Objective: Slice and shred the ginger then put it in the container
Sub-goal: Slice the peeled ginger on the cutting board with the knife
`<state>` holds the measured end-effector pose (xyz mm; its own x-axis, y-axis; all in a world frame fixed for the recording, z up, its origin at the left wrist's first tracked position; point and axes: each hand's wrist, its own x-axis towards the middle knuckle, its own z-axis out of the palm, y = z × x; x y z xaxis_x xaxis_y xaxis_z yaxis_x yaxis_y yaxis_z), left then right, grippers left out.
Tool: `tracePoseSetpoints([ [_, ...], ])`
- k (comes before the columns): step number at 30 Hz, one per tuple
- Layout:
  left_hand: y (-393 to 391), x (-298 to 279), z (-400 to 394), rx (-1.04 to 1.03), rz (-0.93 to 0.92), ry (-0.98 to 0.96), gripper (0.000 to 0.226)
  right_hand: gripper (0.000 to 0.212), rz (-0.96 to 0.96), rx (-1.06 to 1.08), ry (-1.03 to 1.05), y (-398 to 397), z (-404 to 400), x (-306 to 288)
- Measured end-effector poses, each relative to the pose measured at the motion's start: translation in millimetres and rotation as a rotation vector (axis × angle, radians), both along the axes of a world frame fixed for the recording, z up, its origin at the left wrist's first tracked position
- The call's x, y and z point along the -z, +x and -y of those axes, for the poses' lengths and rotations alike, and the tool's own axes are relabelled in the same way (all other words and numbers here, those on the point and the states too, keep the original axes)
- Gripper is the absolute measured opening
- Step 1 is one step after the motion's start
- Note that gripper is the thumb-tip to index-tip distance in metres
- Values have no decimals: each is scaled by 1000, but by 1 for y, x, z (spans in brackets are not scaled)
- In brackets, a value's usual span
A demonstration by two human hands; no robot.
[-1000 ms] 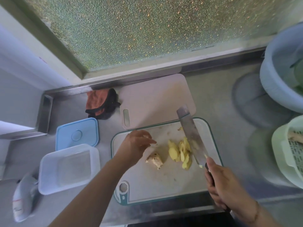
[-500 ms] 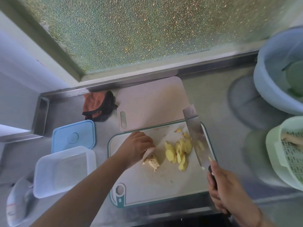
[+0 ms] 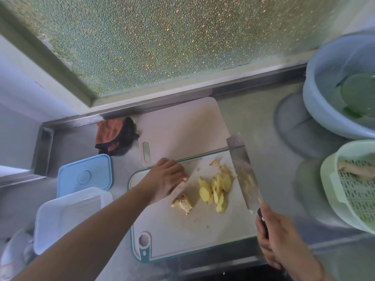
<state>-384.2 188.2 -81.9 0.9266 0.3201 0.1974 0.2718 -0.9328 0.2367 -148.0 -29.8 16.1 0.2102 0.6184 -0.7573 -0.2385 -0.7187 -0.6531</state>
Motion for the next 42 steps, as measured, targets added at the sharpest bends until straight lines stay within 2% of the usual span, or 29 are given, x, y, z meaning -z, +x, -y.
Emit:
tracePoseSetpoints([
  [4, 39, -1, -1, -130, 15, -87, 22, 54, 14, 2, -14, 1, 2, 3],
  [9, 94, -5, -1, -221, 32, -201, 31, 54, 33, 11, -27, 3, 2, 7],
  [16, 93, -17, -1, -197, 101, -294, 11, 53, 40, 21, -18, 7, 2, 2],
  [18, 71, -20, 5, -326, 195, -316, 10, 54, 46, -9, -10, 5, 1, 0],
  [21, 21, -20, 32, -683, 402, -332, 13, 53, 76, -116, 26, -5, -1, -2],
  [23, -7, -18, 62, -775, 459, -306, 15, 56, 161, -259, 65, -15, -4, 3],
  [25, -21, -12, 90, -691, 453, -272, 20, 68, 305, -416, 126, -27, -8, 10],
  [30, -16, 5, 121, -560, 412, -234, 30, 77, 362, -533, 191, -48, -16, 37],
  [37, -6, 11, 117, -499, 492, -214, 14, 62, 387, -588, 150, -64, -18, 45],
  [42, -6, 12, 119, -486, 486, -191, 12, 61, 428, -604, 176, -65, -18, 36],
])
